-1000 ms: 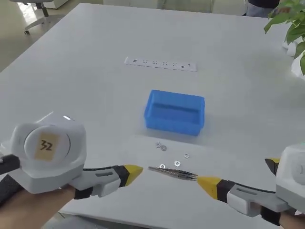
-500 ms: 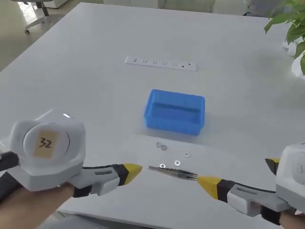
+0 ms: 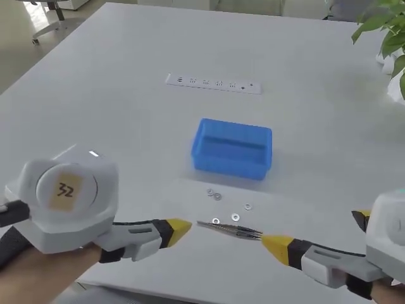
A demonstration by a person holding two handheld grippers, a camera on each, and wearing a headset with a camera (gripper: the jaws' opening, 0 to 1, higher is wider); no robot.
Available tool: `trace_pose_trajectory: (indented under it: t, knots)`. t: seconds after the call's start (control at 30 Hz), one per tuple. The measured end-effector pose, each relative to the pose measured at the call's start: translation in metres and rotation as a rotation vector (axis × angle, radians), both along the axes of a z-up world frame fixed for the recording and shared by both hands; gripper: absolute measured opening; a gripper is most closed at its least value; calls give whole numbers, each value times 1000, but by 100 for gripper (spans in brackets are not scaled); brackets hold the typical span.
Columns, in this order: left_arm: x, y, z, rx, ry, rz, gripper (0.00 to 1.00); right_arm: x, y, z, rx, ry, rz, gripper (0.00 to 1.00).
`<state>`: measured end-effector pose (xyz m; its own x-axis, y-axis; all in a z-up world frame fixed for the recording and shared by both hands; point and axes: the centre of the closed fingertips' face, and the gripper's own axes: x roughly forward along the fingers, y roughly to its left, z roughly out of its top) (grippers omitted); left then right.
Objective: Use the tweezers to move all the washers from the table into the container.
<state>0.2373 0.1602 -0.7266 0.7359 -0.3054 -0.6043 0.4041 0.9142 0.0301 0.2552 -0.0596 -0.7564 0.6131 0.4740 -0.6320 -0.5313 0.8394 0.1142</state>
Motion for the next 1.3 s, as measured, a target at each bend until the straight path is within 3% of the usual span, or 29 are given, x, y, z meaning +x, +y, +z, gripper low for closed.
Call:
trace_pose_trajectory:
  t: [0.2, 0.3, 0.43, 0.5, 0.53, 0.6, 0.67, 0.73, 0.9, 1.13, 1.23, 1.3]
  knots:
    - [7, -4, 1, -12, -15, -15, 96, 2, -1, -1, 1, -4, 3, 99]
    - [9, -10, -3, -4, -5, -63, 90, 3, 1, 0, 17, -15, 4, 98]
    - [6, -18, -14, 40, 42, -167, 69, 4, 3, -1, 29, -12, 7, 97]
    - [7, -23, -20, 71, 51, -219, 58, 5, 5, -2, 23, -13, 12, 96]
    - [6, -25, -25, 84, 77, -250, 51, 5, 5, -3, 21, -12, 16, 96]
    - [9, -30, -30, 94, 83, -284, 43, 4, 6, -5, 13, -8, 19, 96]
    - [10, -35, -38, 111, 110, -329, 36, 3, 7, -5, 12, -6, 21, 96]
    - [14, -40, -45, 130, 110, -369, 31, 2, 7, -6, 14, -2, 20, 96]
    - [24, -51, -65, 210, 113, -480, 23, 0, 7, -9, 10, 9, 19, 96]
    - [32, -62, -91, 216, 156, -546, 17, -1, 6, -14, 2, 30, 28, 96]
    - [35, -66, -101, 236, 156, -583, 15, 0, 8, -16, 1, 38, 32, 96]
    - [35, -67, -110, 256, 174, -607, 14, 1, 8, -17, 1, 41, 34, 96]
